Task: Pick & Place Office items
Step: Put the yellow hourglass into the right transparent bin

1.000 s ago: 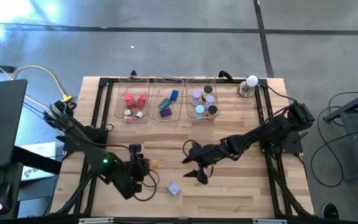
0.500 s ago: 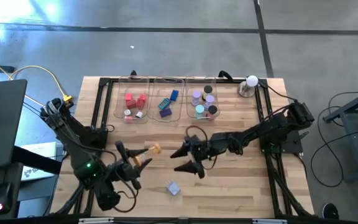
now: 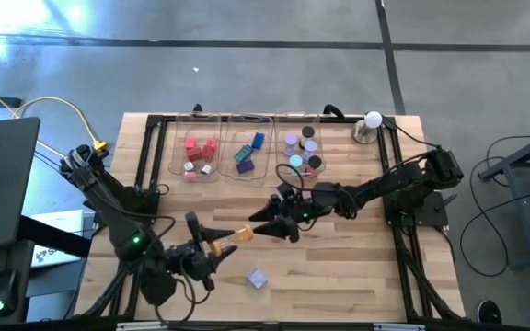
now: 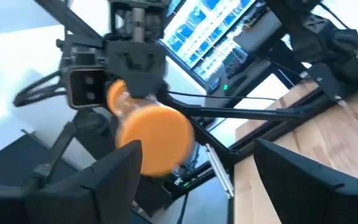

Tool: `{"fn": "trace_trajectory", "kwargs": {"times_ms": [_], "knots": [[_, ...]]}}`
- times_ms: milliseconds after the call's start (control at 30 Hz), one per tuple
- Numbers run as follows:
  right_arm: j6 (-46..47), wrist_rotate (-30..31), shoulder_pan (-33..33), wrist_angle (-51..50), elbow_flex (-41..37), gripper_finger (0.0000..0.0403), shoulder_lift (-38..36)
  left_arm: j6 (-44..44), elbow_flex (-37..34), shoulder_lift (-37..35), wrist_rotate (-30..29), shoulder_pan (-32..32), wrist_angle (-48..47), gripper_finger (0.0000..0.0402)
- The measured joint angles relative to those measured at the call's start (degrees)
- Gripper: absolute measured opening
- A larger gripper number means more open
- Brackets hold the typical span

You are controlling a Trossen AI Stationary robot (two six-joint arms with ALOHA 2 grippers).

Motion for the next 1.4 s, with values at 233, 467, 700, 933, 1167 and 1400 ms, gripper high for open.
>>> {"fn": "trace_trajectory", "kwargs": {"times_ms": [233,467,700,933,1167,1400], "knots": [[-4.12,-1.42,0.39,3.07,-0.04,0.0297,-0.02,0.25,0.00,0.22,2.84,1.92,0.17,0.0160],[-4.57,-4.32,1.32,4.04,0.00,0.0297,-0.07,1.06,-0.02,0.89,3.48,2.44,0.78,0.0161],[-4.59,-4.04,1.62,4.17,0.00,0.0297,-0.07,3.36,-0.02,1.01,4.33,3.48,2.26,0.0161],[-5.70,-2.93,1.59,3.75,0.00,0.0297,-0.07,5.56,-0.02,1.01,7.07,5.00,4.65,0.0159],[-6.10,-3.03,1.62,2.95,0.00,0.0297,-0.07,8.07,-0.02,1.01,10.42,6.50,6.92,0.0148],[-8.91,-3.41,1.62,2.88,0.00,0.0297,-0.07,8.04,-0.02,1.01,11.17,6.46,6.83,0.0148]]}}
